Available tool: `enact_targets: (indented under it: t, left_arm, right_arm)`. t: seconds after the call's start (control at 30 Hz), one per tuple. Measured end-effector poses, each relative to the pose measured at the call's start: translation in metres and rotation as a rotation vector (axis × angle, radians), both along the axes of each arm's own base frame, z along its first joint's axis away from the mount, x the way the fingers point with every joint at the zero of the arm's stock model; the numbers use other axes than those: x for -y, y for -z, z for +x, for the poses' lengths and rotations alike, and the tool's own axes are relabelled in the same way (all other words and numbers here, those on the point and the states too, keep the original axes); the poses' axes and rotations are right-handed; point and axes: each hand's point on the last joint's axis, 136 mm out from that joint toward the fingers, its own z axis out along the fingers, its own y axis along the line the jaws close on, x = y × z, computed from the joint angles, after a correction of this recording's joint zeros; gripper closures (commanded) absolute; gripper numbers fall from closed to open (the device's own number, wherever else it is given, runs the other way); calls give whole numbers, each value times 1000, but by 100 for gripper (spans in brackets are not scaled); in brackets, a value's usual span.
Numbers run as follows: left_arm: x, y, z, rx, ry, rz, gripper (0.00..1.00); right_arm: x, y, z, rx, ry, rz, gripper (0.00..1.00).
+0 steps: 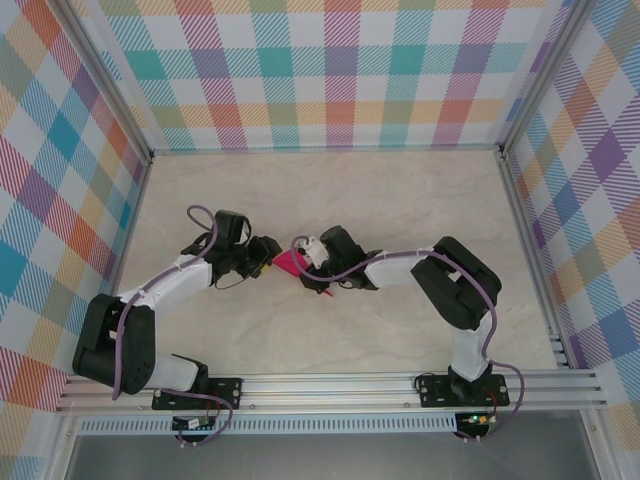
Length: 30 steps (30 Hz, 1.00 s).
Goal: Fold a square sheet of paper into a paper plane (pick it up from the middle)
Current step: Fold the wing for the fifth time at the center of the table.
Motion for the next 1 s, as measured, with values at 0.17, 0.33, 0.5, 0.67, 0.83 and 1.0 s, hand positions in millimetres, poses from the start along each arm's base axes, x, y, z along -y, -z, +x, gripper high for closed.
enact_targets:
  t: [0.17,0.33,0.5,0.67,0.83,1.0]
  left_arm:
    - [5,12,-9,-23,10,-45,50]
    - [11,18,-6,-31,14,-84,51]
    - [15,23,-2,-34,18,-96,51]
    - [16,22,0,-26,20,-98,51]
    - [16,22,0,-23,21,-99,51]
    - [18,22,-1,-21,29,-97,51]
  right_arm:
    - [0,3,-2,-20,4,-2,84]
    - [-1,2,-4,-28,-7,6,84]
    - [-2,1,-7,-42,-17,15,83]
    - [-3,4,-9,-94,-17,32,84]
    - [0,11,-9,-191,-3,54,85]
    - [-3,8,-5,-275,18,71,89]
